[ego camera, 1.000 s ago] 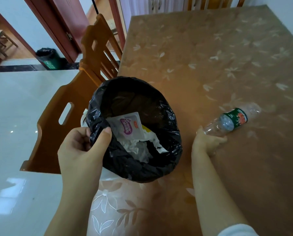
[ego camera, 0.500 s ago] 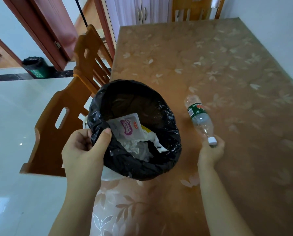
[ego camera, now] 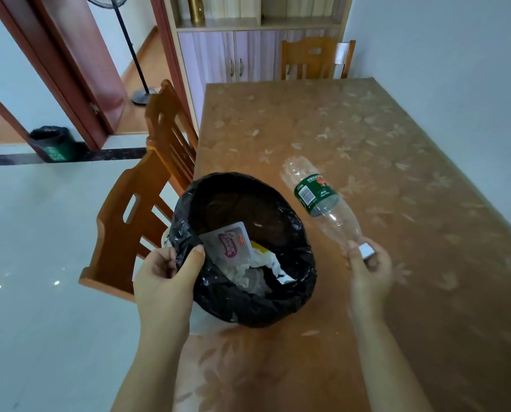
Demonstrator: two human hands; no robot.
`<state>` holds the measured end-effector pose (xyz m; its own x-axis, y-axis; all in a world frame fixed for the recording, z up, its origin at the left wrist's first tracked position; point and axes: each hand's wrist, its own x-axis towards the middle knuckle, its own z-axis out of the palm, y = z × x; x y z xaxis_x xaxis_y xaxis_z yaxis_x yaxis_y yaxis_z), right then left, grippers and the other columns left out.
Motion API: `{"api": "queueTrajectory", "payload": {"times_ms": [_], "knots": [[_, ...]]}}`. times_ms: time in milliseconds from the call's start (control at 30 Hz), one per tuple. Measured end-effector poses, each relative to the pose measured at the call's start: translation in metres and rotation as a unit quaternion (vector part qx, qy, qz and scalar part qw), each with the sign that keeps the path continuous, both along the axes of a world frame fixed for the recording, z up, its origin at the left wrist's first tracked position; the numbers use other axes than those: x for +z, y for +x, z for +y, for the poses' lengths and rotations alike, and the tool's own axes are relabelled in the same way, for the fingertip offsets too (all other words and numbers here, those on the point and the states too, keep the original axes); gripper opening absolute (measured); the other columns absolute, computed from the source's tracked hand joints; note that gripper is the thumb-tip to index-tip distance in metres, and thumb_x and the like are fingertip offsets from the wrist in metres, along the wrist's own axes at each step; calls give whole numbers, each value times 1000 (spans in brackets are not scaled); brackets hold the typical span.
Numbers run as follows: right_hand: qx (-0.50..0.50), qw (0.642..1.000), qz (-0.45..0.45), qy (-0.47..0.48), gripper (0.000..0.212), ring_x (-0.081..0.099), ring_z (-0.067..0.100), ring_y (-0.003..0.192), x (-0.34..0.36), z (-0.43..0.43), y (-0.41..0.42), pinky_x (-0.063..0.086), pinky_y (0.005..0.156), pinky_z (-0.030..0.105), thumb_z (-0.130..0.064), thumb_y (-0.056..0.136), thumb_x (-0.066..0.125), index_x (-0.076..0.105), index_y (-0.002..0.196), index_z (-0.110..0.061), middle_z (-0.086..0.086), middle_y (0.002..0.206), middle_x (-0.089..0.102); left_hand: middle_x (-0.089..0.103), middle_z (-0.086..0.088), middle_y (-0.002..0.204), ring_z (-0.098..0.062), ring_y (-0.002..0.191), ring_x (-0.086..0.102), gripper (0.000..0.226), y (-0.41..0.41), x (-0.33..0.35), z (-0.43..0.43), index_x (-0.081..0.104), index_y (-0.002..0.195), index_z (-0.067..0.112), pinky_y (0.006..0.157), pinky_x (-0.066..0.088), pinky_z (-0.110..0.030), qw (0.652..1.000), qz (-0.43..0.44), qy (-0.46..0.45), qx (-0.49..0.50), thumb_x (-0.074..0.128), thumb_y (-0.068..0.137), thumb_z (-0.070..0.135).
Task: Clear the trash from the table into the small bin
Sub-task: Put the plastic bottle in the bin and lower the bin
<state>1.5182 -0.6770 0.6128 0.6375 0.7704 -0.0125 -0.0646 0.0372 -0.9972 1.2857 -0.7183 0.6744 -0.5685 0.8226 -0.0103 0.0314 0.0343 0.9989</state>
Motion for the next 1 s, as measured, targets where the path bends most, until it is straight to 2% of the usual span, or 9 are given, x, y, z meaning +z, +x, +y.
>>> {"api": "queueTrajectory", "payload": {"times_ms": [133, 267, 333, 467, 633, 800, 867, 933, 1000], "knots": [[68, 997, -33, 32, 18, 64, 1, 65, 15, -31, -10, 51, 62, 10, -18, 81, 64, 60, 88, -34, 2, 84, 67, 58, -17, 73, -29, 72, 59, 18, -16, 4, -27, 55, 68, 15, 61, 51, -35, 1000, -16, -2, 2, 70, 77, 19], [97, 993, -41, 55, 14, 62, 1, 63, 36, -62, -23, 48, 57, 10, -21, 81, 62, 61, 86, -35, -12, 70, 70, 56, -31, 78, -41, 74, 56, 21, -32, 7, -54, 55, 74, 4, 67, 52, -48, 1000, -17, 6, -5, 71, 77, 18], [104, 991, -42, 68, 15, 61, 1, 61, 44, -78, -28, 47, 55, 10, -20, 82, 61, 62, 86, -34, -11, 69, 70, 55, -35, 81, -44, 75, 55, 25, -38, 7, -67, 54, 77, 0, 71, 51, -53, 1000, -25, 5, -9, 71, 77, 19], [158, 981, -77, 82, 10, 60, 5, 58, 52, -112, -39, 47, 54, 11, -24, 81, 61, 64, 87, -32, -2, 75, 70, 54, -20, 76, -33, 72, 53, 23, -47, 4, -90, 52, 72, 5, 68, 49, -46, 998, -55, 6, -26, 71, 77, 18], [256, 956, -126, 74, 13, 60, 5, 57, 58, -142, -48, 50, 59, 13, -20, 78, 62, 64, 87, -29, -10, 73, 72, 53, -17, 78, -29, 73, 51, 22, -51, 1, -115, 50, 70, 9, 68, 48, -45, 996, -86, 4, -35, 70, 77, 15], [325, 924, -193, 51, 30, 64, 2, 84, 64, -154, -52, 51, 71, 15, -21, 74, 69, 58, 95, -40, -25, 93, 68, 57, -28, 83, -37, 80, 58, 20, -46, 3, -136, 53, 75, 5, 71, 54, -45, 995, -87, -2, -43, 68, 79, 17], [332, 915, -229, 24, 33, 62, 3, 83, 64, -157, -52, 50, 71, 20, -26, 73, 71, 56, 95, -43, -22, 93, 68, 59, -33, 89, -38, 84, 61, 19, -42, 6, -142, 53, 75, 5, 71, 55, -44, 995, -89, -5, -40, 68, 79, 18], [331, 901, -281, 4, 31, 56, 0, 76, 64, -159, -51, 44, 67, 14, -33, 71, 71, 55, 94, -45, -15, 88, 66, 60, -33, 91, -39, 85, 62, 18, -35, 9, -148, 54, 74, 7, 69, 56, -38, 995, -91, -3, -36, 67, 79, 18], [326, 886, -329, 3, 28, 53, -4, 80, 67, -160, -46, 40, 67, 7, -35, 70, 72, 55, 91, -44, -18, 87, 61, 60, -34, 91, -42, 86, 62, 18, -26, 13, -153, 54, 73, 5, 68, 55, -38, 996, -87, 3, -34, 67, 78, 18]]}}
